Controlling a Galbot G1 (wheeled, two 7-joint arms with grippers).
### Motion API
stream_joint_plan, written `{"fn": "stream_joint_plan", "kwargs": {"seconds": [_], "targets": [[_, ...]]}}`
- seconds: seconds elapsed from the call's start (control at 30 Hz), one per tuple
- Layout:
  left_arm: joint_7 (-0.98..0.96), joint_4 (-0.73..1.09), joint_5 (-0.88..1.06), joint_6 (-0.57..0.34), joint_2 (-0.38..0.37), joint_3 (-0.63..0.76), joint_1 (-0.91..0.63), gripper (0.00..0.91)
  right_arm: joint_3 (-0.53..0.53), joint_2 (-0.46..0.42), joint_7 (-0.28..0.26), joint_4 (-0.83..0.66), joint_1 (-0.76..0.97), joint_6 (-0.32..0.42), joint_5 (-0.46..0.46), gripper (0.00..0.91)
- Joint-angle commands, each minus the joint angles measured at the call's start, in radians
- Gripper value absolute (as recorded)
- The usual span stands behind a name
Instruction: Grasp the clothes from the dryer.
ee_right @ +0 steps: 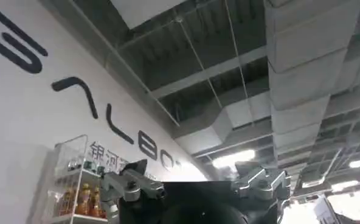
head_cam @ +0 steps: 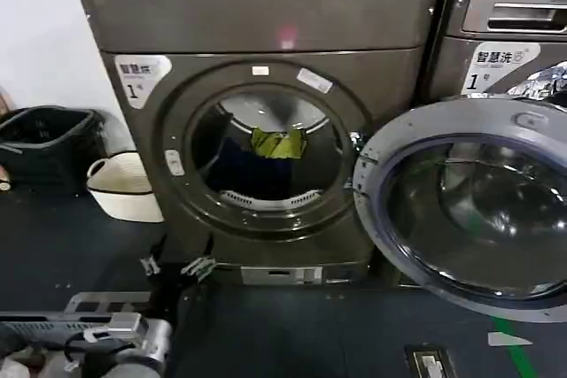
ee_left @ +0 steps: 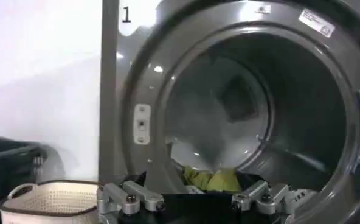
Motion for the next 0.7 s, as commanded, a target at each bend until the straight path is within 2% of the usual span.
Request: {"fn": "stream_joint_plan", "kwargs": {"seconds": [0.03,0.47,0.7], "targets": [[0.0,0.001,-0.002,0.001,-0.003,-0.002,-0.004,0.907,0.0,0.001,-0.001,0.001,0.001,0.0,0.003,0.907],[0.0,0.006,-0.002,-0.003,-0.006,-0.001,-0.015,0.907,-0.019,0.011,-0.014,0.011,0.013,0.011,-0.006,0.907],[0.007,0.01,0.005,-0.016,-0.006,0.003,-0.024,0.907,-0.023,0.014,-0.046,0.016,0.015,0.027,0.002,0.907]]}}
